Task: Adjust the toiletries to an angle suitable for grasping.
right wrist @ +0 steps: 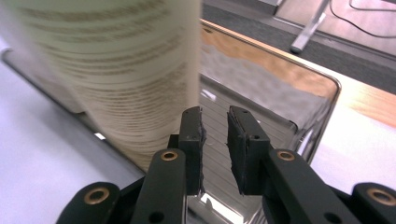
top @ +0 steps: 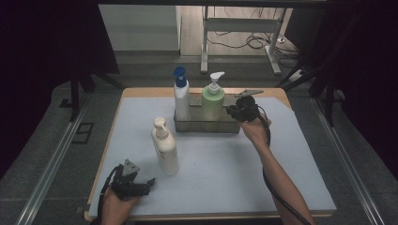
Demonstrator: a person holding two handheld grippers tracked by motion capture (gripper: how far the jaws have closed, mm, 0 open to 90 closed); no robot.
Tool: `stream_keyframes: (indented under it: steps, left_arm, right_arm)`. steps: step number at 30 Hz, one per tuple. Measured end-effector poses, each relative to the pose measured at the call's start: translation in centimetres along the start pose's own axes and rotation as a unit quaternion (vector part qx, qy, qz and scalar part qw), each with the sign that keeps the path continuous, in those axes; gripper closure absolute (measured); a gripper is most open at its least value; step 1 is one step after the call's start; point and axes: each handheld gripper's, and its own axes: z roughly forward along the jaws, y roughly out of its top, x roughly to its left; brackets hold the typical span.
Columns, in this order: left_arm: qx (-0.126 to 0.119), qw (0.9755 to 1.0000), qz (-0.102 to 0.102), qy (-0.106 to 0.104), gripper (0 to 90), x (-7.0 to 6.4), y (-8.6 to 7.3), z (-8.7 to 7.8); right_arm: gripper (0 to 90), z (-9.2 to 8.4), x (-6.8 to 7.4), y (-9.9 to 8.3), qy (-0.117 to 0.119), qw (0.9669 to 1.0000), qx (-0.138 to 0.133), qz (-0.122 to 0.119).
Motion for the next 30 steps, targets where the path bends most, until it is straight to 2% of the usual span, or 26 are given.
stream_keyframes:
  steps: [5,7,9,11,19,30]
  left_arm:
    - [0.0,1.0,0.0,0.0,12.7,0.0,0.0,0.0]
    - [0.0,1.0,0.0,0.0,12.7,0.0,0.0,0.0]
    - [0.0,1.0,0.0,0.0,12.7,0.0,0.0,0.0]
    - [0.0,1.0,0.0,0.0,12.7,0.0,0.0,0.0]
    - [0.0,1.0,0.0,0.0,12.7,0.0,0.0,0.0]
    - [0.0,1.0,0.0,0.0,12.7,0.0,0.0,0.0]
  right_arm:
    - [77.8,0.9,-0.2,0.0,-0.007,0.9995,0.005,0.03]
    - [82.6,1.4,-0.2,0.1,-0.013,0.9993,0.008,0.035]
    - [86.4,1.7,-0.2,0.1,-0.008,0.999,0.01,0.043]
    - [89.2,2.1,-0.1,0.2,-0.01,0.9989,0.011,0.044]
    - [89.4,3.7,0.4,0.5,-0.013,0.9981,0.026,0.055]
    - [89.6,4.7,0.3,0.2,-0.01,0.997,0.04,0.065]
